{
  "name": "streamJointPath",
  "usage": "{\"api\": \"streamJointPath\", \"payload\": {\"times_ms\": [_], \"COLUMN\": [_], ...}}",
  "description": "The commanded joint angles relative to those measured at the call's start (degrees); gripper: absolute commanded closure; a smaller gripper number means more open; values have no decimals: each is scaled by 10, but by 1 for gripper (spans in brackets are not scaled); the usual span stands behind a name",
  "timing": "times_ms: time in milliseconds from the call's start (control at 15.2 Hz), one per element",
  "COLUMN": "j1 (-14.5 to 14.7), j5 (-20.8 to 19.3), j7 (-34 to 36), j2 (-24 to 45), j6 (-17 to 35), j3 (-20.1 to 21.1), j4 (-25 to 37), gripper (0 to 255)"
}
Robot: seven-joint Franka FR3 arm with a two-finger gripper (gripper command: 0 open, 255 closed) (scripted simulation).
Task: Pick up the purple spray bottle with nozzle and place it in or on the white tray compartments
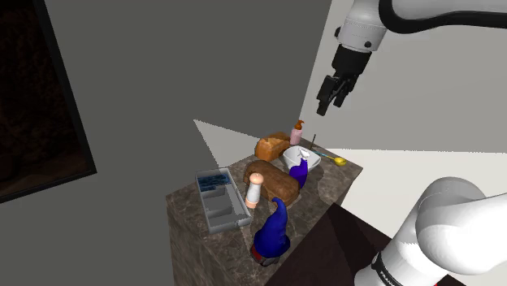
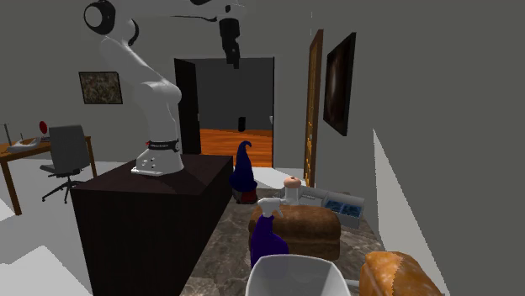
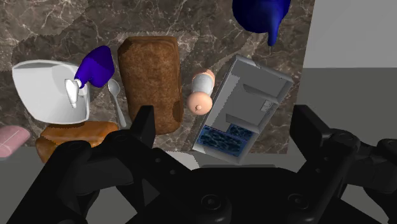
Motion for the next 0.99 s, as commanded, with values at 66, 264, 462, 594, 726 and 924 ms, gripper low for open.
{"api": "streamJointPath", "payload": {"times_ms": [66, 264, 462, 594, 726, 924], "j1": [-3, -12, -22, -27, -32, -38], "j5": [-5, -19, -32, -39, -45, -49], "j7": [-9, -36, -64, -82, -101, -130], "j2": [6, 30, 62, 86, 114, 161], "j6": [14, 58, 103, 133, 164, 208], "j3": [-10, -41, -72, -92, -112, -143], "j4": [-8, -29, -43, -49, -51, -49], "gripper": [0, 0, 0, 0, 0, 0]}}
